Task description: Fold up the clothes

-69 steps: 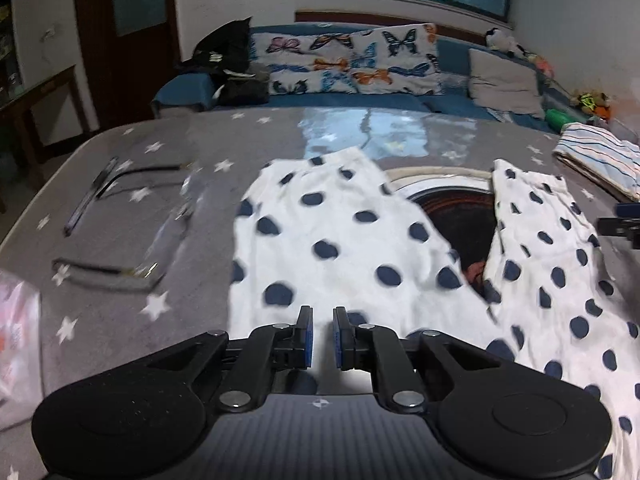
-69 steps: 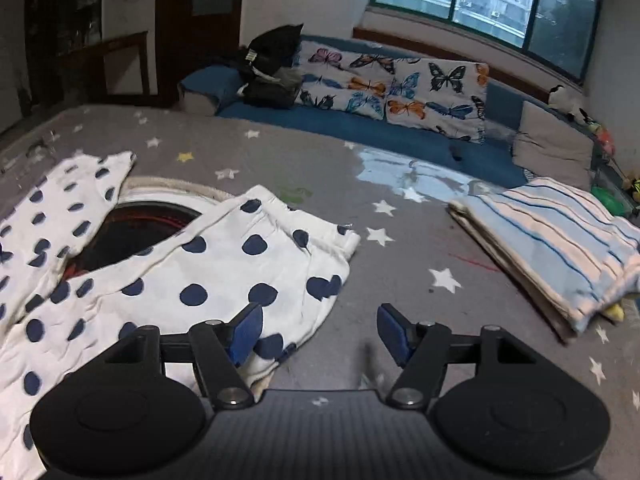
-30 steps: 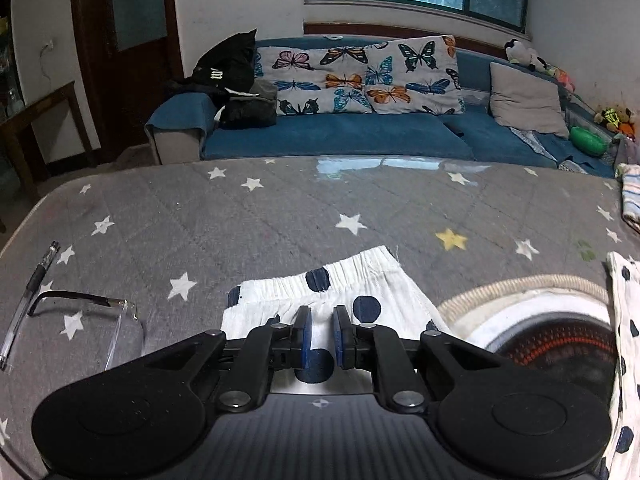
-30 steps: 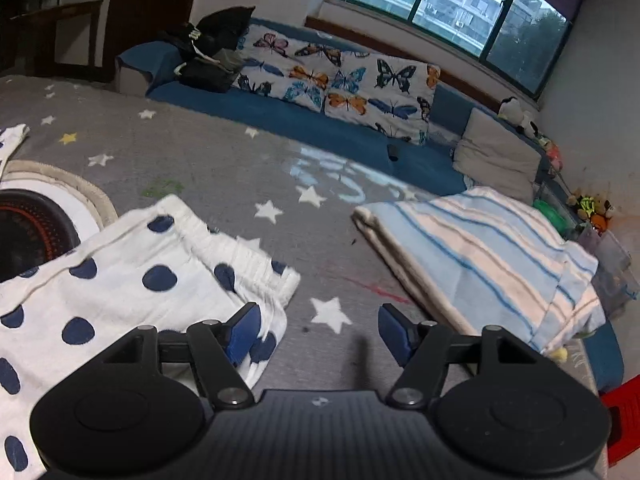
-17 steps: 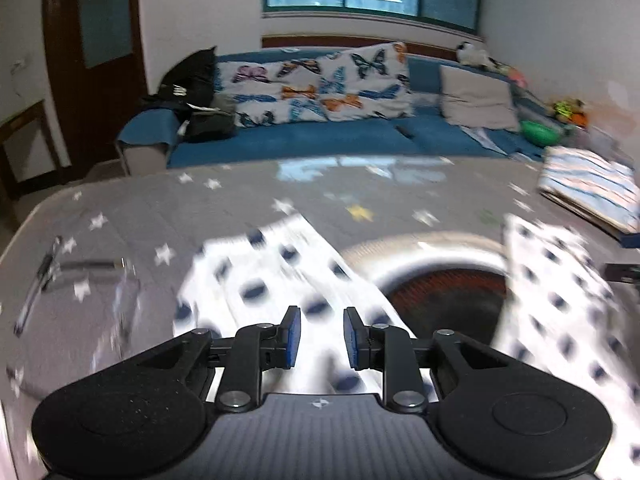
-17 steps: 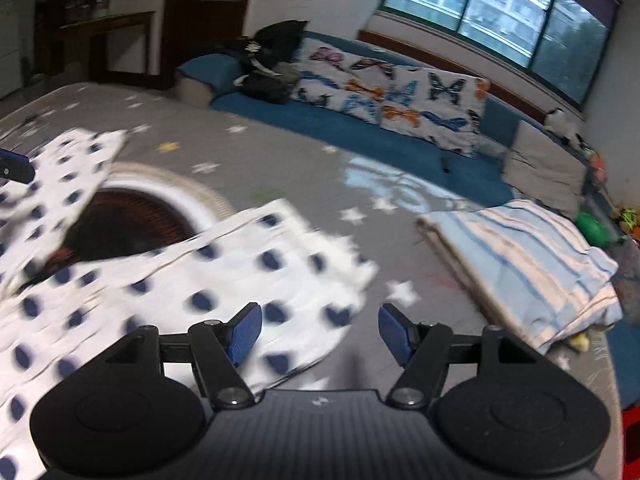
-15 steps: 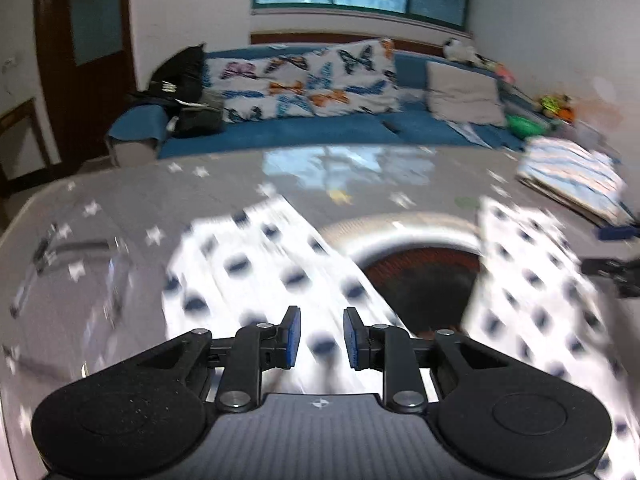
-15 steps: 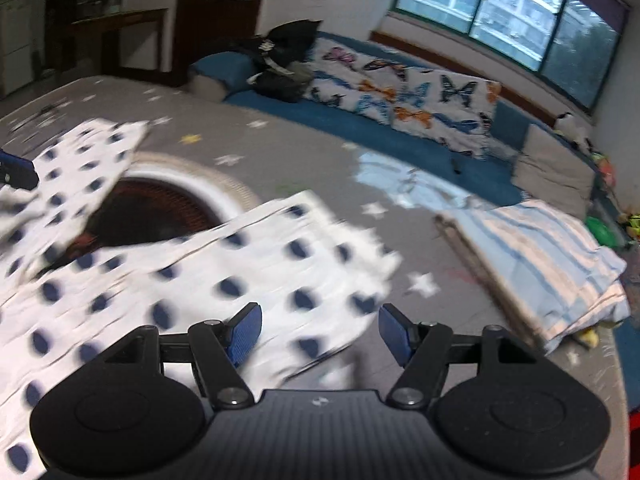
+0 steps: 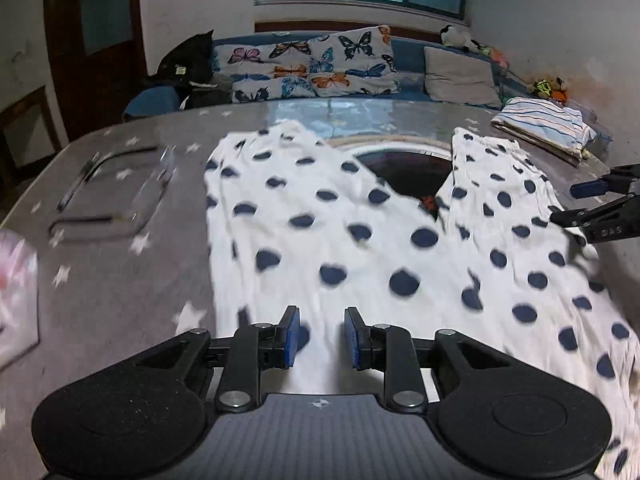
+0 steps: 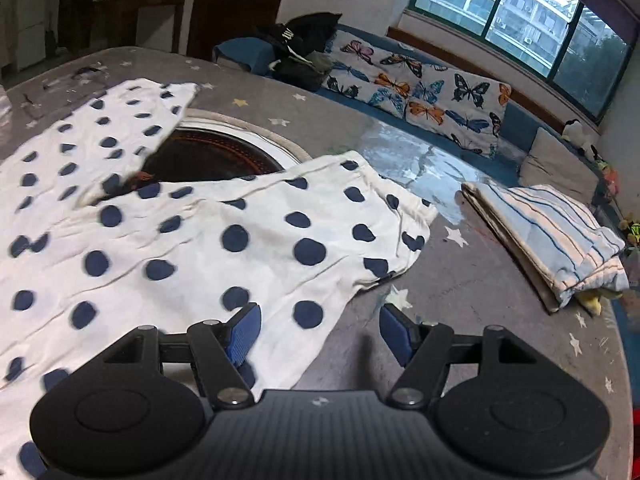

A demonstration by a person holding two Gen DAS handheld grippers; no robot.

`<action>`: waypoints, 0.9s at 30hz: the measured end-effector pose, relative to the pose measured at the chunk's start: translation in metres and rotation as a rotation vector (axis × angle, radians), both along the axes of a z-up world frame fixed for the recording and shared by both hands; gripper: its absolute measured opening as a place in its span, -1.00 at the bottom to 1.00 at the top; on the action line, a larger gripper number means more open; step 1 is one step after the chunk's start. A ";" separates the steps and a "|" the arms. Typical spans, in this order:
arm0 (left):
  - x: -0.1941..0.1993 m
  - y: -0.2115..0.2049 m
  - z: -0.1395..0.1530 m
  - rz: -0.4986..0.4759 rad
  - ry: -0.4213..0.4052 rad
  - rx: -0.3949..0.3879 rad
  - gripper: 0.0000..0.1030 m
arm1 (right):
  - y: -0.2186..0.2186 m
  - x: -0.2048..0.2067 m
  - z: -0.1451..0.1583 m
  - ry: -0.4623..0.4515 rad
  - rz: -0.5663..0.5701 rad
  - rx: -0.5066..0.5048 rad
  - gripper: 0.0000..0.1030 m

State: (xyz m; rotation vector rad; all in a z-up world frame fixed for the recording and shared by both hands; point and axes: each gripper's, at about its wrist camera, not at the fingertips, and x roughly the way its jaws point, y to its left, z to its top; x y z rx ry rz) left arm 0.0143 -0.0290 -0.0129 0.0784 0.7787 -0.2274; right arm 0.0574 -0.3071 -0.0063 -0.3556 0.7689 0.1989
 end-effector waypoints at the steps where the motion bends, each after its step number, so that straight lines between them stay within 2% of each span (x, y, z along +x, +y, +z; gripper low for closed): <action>1: -0.005 0.002 0.000 0.006 -0.008 0.001 -0.48 | 0.001 -0.006 0.003 -0.007 0.007 0.009 0.31; 9: -0.031 0.009 -0.003 0.023 -0.033 0.010 -0.48 | 0.020 -0.062 0.020 0.026 0.167 0.105 0.35; 15: -0.040 0.011 -0.006 0.035 -0.046 0.034 -0.48 | 0.039 -0.104 0.012 0.066 0.275 0.093 0.35; 18: -0.042 0.012 -0.006 0.041 -0.053 0.057 -0.45 | 0.039 -0.120 0.001 0.060 0.282 0.060 0.39; 21: -0.043 0.012 -0.004 0.051 -0.062 0.090 -0.44 | 0.034 -0.128 0.003 0.053 0.278 0.043 0.40; 27: -0.056 0.009 0.009 0.034 -0.087 0.082 -0.40 | 0.028 -0.133 0.010 0.037 0.272 0.031 0.41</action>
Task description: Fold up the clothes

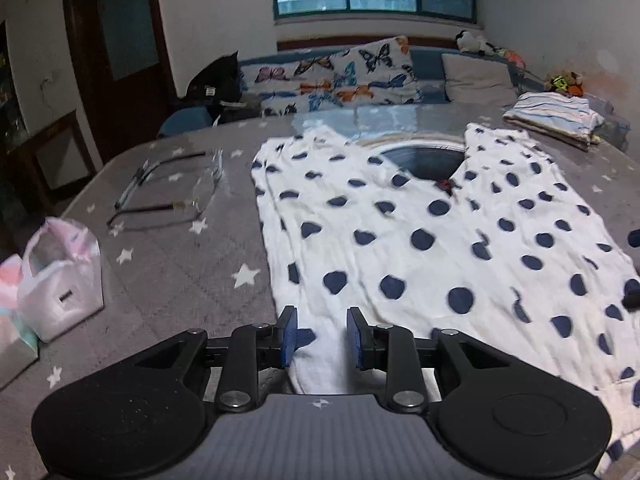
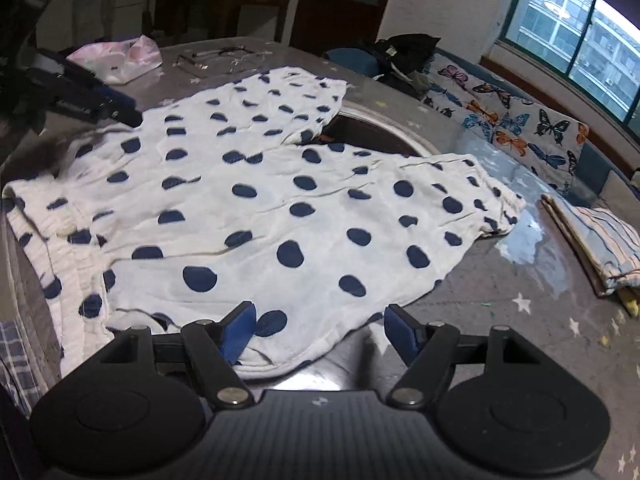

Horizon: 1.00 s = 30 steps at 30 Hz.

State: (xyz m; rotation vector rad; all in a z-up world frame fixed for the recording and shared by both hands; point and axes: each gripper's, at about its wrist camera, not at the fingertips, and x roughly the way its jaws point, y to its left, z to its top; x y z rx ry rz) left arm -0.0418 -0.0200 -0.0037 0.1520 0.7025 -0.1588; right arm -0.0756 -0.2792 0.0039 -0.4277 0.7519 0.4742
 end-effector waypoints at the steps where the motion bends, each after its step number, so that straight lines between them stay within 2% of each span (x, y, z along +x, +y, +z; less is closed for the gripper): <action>1: -0.003 -0.001 0.002 -0.004 0.002 -0.010 -0.40 | 0.001 -0.001 0.003 -0.006 0.001 0.014 0.41; 6: -0.022 -0.007 -0.001 -0.040 0.030 -0.029 -0.40 | 0.008 -0.005 0.010 0.022 0.046 0.092 0.40; 11: -0.030 -0.006 -0.013 -0.043 0.051 -0.002 -0.39 | 0.014 -0.008 -0.007 0.064 0.062 0.051 0.40; 16: -0.035 -0.003 0.001 -0.049 0.029 -0.013 -0.33 | 0.003 -0.006 0.005 0.048 0.049 0.073 0.40; 19: -0.043 -0.015 0.014 -0.113 0.004 -0.043 -0.22 | -0.008 0.003 0.014 0.034 0.006 0.088 0.40; 21: -0.050 -0.030 0.017 -0.188 0.008 -0.065 -0.21 | -0.017 0.013 0.018 0.022 -0.041 0.088 0.40; 24: -0.061 -0.058 0.017 -0.316 0.021 -0.088 -0.10 | -0.035 0.034 0.020 0.015 -0.128 0.102 0.40; 26: -0.067 -0.076 0.015 -0.396 0.043 -0.108 -0.09 | -0.046 0.048 0.020 0.013 -0.180 0.116 0.40; 30: -0.078 -0.115 0.007 -0.518 0.058 -0.095 -0.02 | -0.067 0.072 0.016 0.018 -0.268 0.155 0.39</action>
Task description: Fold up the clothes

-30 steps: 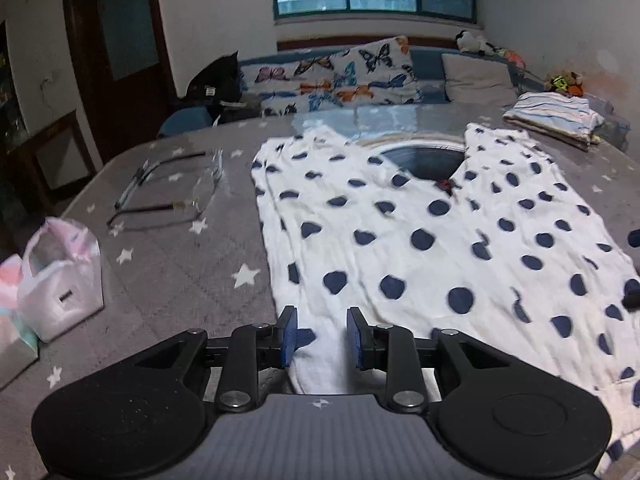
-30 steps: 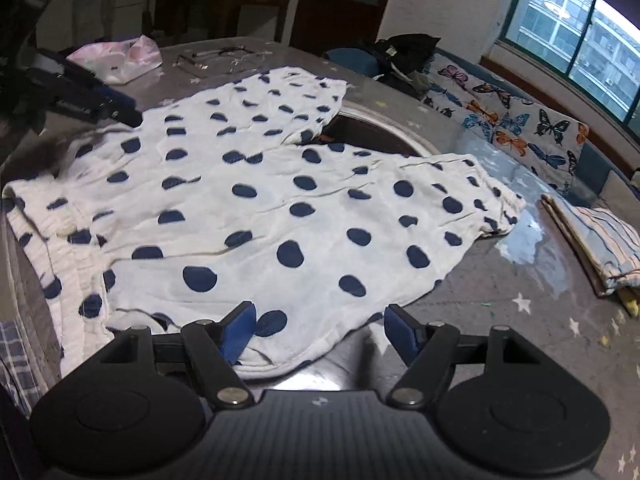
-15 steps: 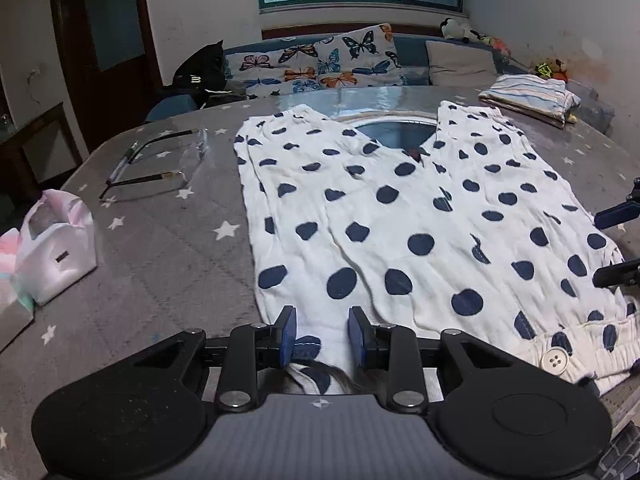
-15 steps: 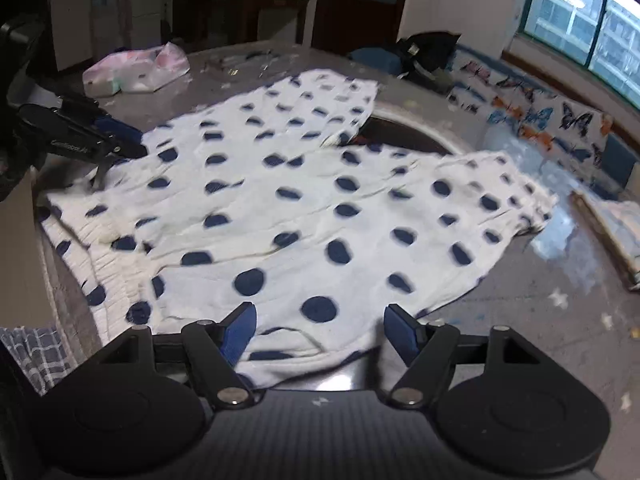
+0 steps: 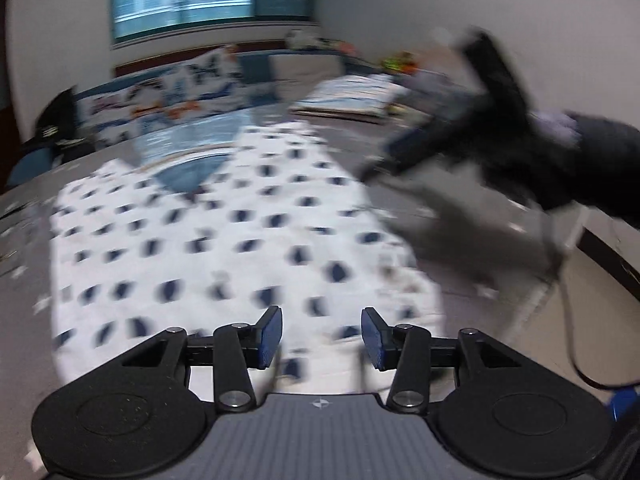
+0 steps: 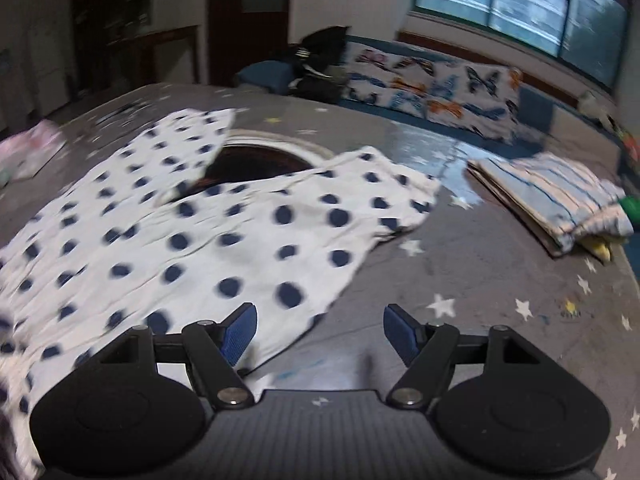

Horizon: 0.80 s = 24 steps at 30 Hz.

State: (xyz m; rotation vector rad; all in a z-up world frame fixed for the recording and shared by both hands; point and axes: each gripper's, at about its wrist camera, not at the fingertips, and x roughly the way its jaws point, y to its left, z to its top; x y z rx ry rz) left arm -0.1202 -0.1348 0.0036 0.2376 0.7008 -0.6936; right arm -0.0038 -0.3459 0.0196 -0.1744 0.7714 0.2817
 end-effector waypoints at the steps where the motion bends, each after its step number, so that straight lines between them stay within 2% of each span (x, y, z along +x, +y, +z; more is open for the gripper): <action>1: -0.001 -0.007 -0.002 -0.017 0.002 0.005 0.01 | -0.004 0.006 -0.001 0.004 -0.020 0.011 0.39; 6: -0.008 -0.033 -0.010 -0.081 0.003 0.021 0.04 | -0.021 0.032 -0.004 0.005 -0.083 0.041 0.31; 15: -0.020 -0.055 -0.027 -0.122 -0.081 0.122 0.02 | -0.040 0.086 -0.006 0.014 -0.160 0.116 0.15; 24: -0.015 -0.058 -0.029 -0.138 -0.080 0.126 -0.24 | -0.053 0.138 -0.019 0.025 -0.237 0.180 0.01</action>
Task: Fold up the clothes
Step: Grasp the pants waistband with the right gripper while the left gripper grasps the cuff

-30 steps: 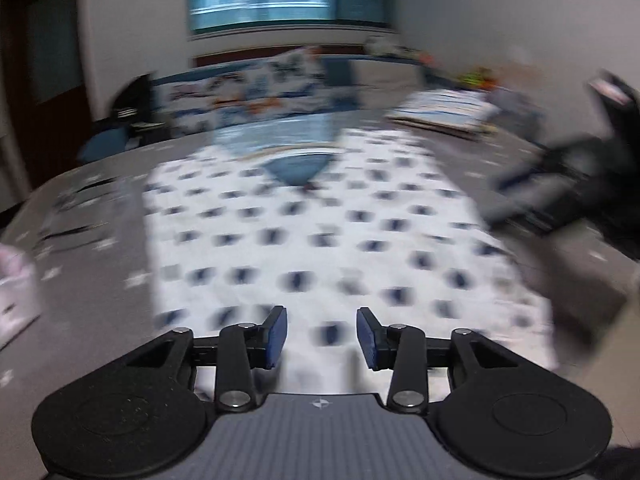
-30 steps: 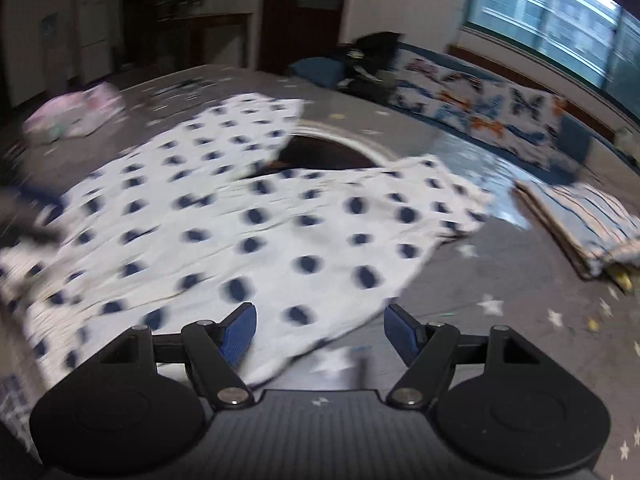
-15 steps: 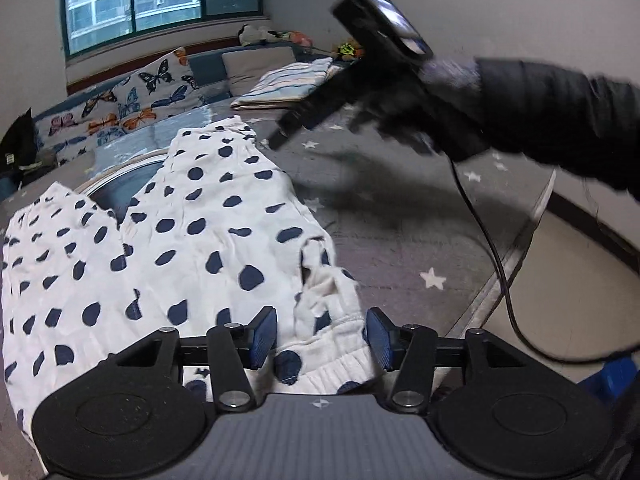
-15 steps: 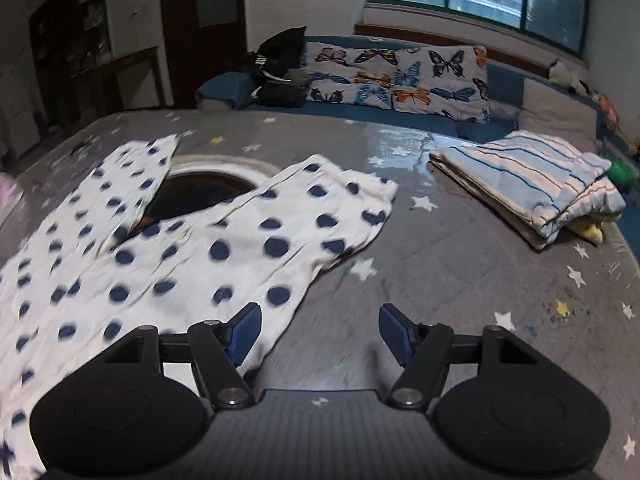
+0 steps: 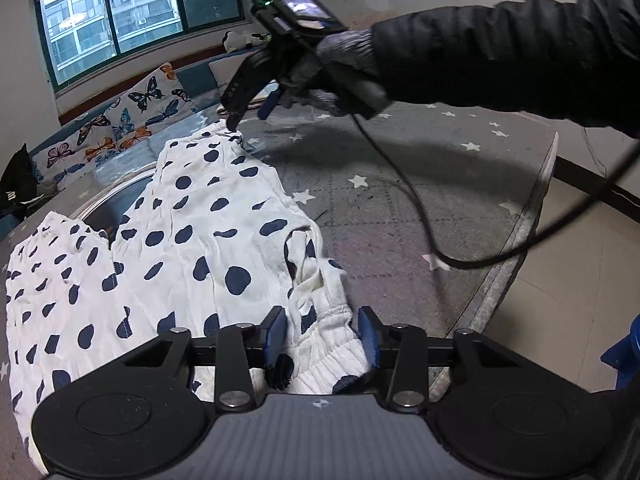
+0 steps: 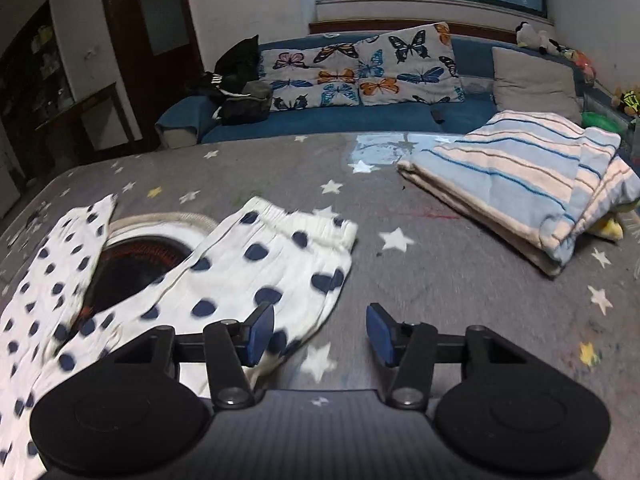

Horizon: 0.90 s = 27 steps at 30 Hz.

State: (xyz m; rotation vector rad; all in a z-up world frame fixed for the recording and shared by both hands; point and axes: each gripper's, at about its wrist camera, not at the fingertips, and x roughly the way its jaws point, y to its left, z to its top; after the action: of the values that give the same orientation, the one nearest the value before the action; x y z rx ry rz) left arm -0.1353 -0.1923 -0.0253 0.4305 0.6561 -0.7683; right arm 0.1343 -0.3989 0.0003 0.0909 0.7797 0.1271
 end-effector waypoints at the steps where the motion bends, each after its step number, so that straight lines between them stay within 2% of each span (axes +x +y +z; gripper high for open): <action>1: 0.000 0.000 0.000 -0.002 0.003 -0.002 -0.30 | 0.000 0.005 -0.001 -0.001 -0.004 0.000 0.00; 2: 0.001 0.001 0.001 -0.003 0.005 -0.006 -0.34 | 0.000 0.011 -0.004 0.001 -0.013 0.004 -0.02; 4: 0.002 0.002 0.003 -0.005 0.015 -0.019 -0.57 | -0.001 0.020 -0.008 -0.002 -0.024 0.022 -0.09; 16: 0.007 0.004 0.006 -0.013 0.055 -0.043 -0.50 | -0.005 0.055 -0.022 -0.010 -0.086 0.065 -0.47; 21: 0.009 0.004 0.003 -0.015 0.066 -0.044 -0.62 | -0.006 0.061 -0.023 -0.013 -0.104 0.073 -0.80; 27: 0.011 0.012 0.009 -0.003 0.072 -0.080 -0.75 | -0.013 0.059 -0.015 -0.028 -0.137 0.096 -0.90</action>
State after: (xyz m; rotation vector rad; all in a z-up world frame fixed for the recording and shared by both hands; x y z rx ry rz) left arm -0.1241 -0.1801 -0.0163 0.3317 0.6892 -0.8126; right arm 0.1929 -0.4119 -0.0144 0.2326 0.7374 0.0353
